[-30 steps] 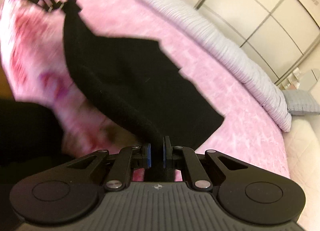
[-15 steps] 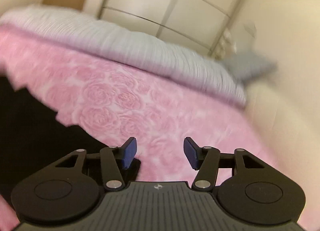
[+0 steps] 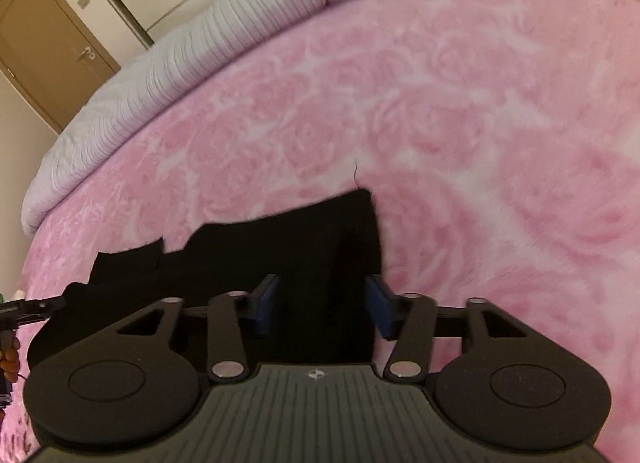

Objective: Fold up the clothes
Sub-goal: 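Lower the folded garment onto the bed and open both grippers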

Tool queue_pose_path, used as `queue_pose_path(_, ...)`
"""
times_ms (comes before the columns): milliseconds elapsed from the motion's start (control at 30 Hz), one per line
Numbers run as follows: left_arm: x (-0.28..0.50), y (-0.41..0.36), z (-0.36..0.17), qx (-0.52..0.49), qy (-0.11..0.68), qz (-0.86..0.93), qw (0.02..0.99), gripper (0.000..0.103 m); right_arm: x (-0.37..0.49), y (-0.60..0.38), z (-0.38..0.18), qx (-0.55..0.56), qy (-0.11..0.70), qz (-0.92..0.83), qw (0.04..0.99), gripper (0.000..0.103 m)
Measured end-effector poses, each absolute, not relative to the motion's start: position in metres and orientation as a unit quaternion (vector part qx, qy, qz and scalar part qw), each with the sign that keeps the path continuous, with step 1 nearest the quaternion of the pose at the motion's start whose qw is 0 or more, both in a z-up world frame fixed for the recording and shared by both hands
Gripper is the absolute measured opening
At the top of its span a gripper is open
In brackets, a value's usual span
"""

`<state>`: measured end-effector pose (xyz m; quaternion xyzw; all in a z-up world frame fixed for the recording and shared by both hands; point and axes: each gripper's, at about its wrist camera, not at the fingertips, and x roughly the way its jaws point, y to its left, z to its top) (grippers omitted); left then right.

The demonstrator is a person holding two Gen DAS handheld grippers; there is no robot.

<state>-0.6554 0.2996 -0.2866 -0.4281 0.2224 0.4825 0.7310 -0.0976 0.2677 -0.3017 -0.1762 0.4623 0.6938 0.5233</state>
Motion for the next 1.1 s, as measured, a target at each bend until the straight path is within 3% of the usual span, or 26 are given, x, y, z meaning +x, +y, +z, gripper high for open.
queue_pose_path(33, -0.653, 0.297, -0.286, -0.415, 0.222, 0.485, 0.737, 0.008, -0.102, 0.270, -0.304, -0.181, 0.456, 0.697, 0.523, 0.018)
queue_pose_path(233, -0.657, 0.282, -0.266, -0.349, 0.145, 0.484, 0.790, 0.007, -0.110, 0.255, -0.278, -0.166, 0.367, 0.739, 0.540, 0.012)
queue_pose_path(433, -0.655, 0.307, -0.265, -0.343, 0.102, 0.501, 0.788, 0.007, -0.105, 0.274, -0.275, -0.143, 0.350, 0.729, 0.570, 0.011)
queue_pose_path(567, -0.642, 0.331, -0.296, -0.346, 0.152, 0.531, 0.758, 0.007, -0.112, 0.296, -0.304, -0.181, 0.365, 0.700, 0.586, 0.012)
queue_pose_path(667, -0.638, 0.336, -0.317, -0.338, 0.180, 0.552, 0.741, 0.019, -0.113, 0.299, -0.316, -0.187, 0.371, 0.683, 0.600, 0.012)
queue_pose_path(733, -0.639, 0.331, -0.311, -0.326, 0.179, 0.566, 0.735, 0.023, -0.113, 0.297, -0.315, -0.186, 0.373, 0.674, 0.610, 0.023)
queue_pose_path(833, -0.641, 0.319, -0.294, -0.301, 0.178, 0.593, 0.725, 0.023, -0.112, 0.284, -0.296, -0.186, 0.348, 0.648, 0.652, 0.056)
queue_pose_path(1000, -0.633, 0.270, -0.259, -0.257, 0.188, 0.599, 0.735, 0.023, -0.131, 0.234, -0.267, -0.183, 0.301, 0.664, 0.659, 0.055)
queue_pose_path(1100, -0.612, 0.240, -0.258, -0.241, 0.233, 0.568, 0.751, 0.024, -0.152, 0.197, -0.264, -0.190, 0.289, 0.686, 0.640, 0.055)
